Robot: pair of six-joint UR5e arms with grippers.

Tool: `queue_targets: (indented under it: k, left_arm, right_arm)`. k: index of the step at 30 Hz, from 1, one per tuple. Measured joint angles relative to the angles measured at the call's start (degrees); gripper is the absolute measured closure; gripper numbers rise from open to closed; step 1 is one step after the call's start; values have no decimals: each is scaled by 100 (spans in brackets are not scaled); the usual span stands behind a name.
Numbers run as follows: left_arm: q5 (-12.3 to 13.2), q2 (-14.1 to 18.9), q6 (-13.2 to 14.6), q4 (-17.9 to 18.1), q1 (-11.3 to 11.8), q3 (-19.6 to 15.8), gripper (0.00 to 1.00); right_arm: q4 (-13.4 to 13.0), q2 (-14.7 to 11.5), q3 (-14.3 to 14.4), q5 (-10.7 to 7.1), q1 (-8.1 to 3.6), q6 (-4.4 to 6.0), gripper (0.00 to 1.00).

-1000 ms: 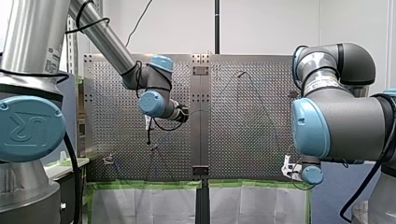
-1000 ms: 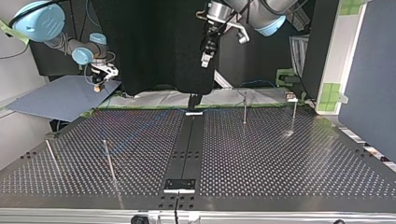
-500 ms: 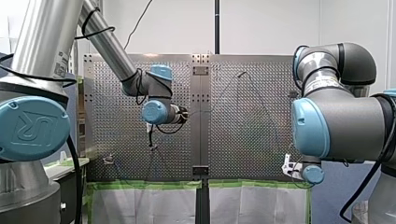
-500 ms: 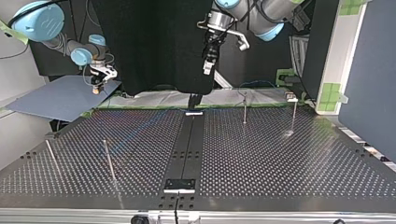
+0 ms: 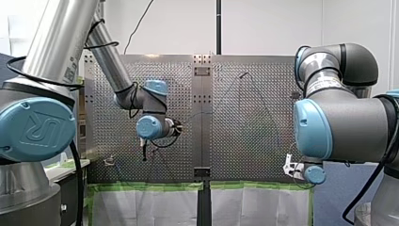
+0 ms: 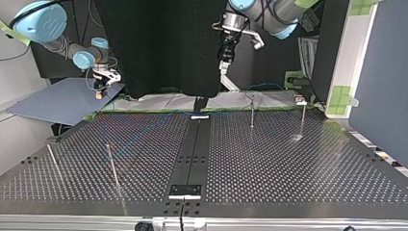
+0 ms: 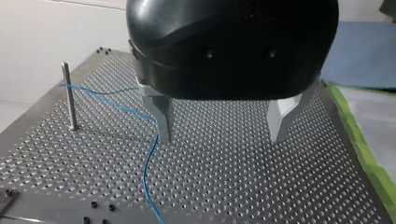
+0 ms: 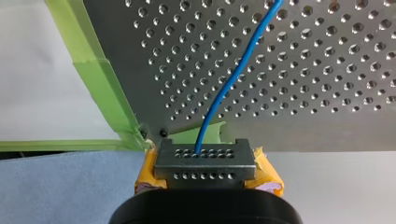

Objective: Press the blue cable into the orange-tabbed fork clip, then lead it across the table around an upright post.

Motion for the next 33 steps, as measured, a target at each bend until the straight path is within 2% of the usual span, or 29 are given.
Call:
queue_targets:
  k: [8, 21, 33]
  left_arm:
    - [30, -1, 166, 187, 90, -247, 0]
    - [35, -1, 218, 91, 89, -274, 0]
    - [50, 0, 255, 108, 84, -275, 0]
  right_arm:
    - [17, 0, -16, -58, 18, -13, 100]
    - [24, 1, -17, -109, 45, 4, 100]
    - [29, 1, -15, -108, 67, -24, 100]
